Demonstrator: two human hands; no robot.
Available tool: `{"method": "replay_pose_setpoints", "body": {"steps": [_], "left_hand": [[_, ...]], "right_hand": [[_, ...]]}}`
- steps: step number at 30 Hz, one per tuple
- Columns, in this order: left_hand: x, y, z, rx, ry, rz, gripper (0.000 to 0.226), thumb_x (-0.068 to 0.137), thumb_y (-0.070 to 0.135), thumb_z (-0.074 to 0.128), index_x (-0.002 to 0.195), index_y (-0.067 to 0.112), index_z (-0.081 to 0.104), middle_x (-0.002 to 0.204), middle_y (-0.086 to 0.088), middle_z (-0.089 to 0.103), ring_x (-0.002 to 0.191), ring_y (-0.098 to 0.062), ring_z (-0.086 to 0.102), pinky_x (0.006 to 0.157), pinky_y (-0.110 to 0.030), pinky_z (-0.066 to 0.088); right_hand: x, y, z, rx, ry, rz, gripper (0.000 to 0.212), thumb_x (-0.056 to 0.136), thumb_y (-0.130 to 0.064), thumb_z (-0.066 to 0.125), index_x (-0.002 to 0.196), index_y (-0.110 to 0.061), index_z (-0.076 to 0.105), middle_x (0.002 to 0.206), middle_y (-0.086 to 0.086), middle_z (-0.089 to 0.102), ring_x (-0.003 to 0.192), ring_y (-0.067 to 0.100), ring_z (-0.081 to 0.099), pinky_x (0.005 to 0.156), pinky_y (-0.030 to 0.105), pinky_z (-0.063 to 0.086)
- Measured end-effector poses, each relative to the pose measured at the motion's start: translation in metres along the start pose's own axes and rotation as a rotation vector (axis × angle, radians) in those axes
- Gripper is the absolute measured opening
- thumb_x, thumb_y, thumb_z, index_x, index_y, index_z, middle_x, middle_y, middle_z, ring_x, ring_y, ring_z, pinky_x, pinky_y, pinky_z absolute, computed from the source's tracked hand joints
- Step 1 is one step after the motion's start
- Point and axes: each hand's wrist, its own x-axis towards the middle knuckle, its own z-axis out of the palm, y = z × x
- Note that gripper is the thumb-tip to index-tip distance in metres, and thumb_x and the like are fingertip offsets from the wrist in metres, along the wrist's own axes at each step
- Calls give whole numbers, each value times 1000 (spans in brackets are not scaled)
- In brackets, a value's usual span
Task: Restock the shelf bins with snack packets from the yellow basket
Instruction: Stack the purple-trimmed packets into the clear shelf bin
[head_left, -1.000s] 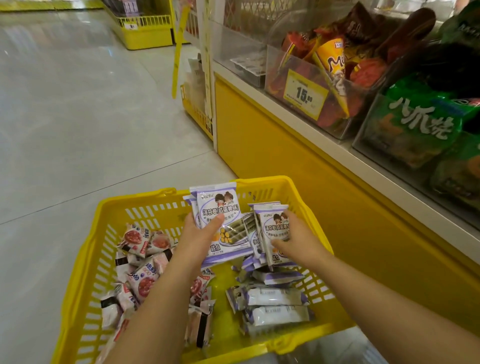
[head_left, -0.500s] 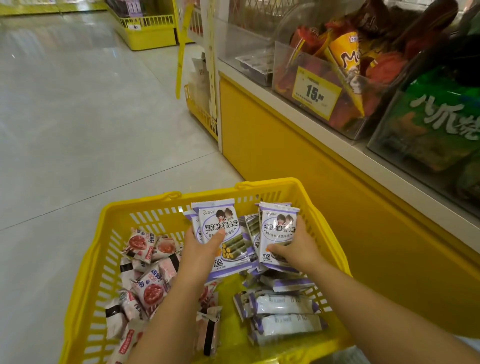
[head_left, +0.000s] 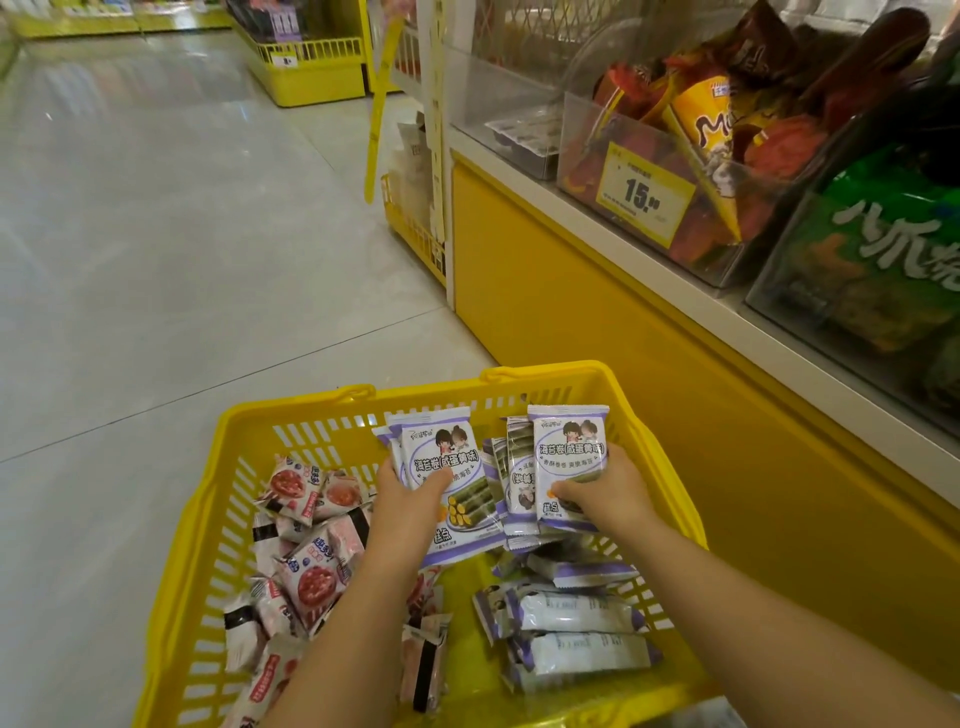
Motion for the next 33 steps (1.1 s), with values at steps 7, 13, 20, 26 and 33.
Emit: {"method": "replay_pose_setpoints", "body": {"steps": [7, 13, 20, 26, 33], "left_hand": [[-2, 2, 3, -8, -24, -23, 65, 93, 38, 53, 149, 33, 20, 151, -1, 34, 132, -31, 41, 106, -55, 36], [-8, 14, 12, 22, -39, 85, 75, 83, 74, 36, 148, 38, 23, 149, 3, 39, 133, -27, 43, 107, -53, 36], [-10, 14, 7, -141, -150, 99, 93, 70, 59, 74, 145, 45, 21, 143, 2, 46, 121, -27, 55, 98, -52, 46], [-9, -1, 4, -85, -27, 83, 88, 83, 43, 68, 149, 41, 11, 153, 9, 29, 129, -16, 46, 99, -40, 44], [-4, -13, 0, -28, 22, 2, 95, 83, 45, 67, 150, 39, 1, 160, 7, 7, 145, -27, 18, 110, -52, 25]], "right_hand": [[-17, -20, -5, 239, 63, -206, 26, 92, -11, 59, 117, -19, 55, 99, -2, 66, 81, 9, 64, 65, 21, 50], [-40, -42, 21, 188, -217, -202, 24, 93, -18, 59, 117, -16, 59, 109, 4, 68, 97, 20, 66, 90, 41, 53], [-43, -42, 29, 201, -299, -185, 46, 89, -36, 65, 131, -22, 54, 126, 0, 58, 113, 15, 57, 99, 34, 47], [-21, -9, 16, -172, 44, -166, 61, 86, -43, 66, 138, -19, 43, 139, 4, 45, 131, 24, 38, 109, 41, 34], [-6, 20, 28, -258, -59, -43, 81, 71, -36, 81, 136, -15, 36, 133, 6, 54, 120, 27, 52, 96, 37, 45]]}}
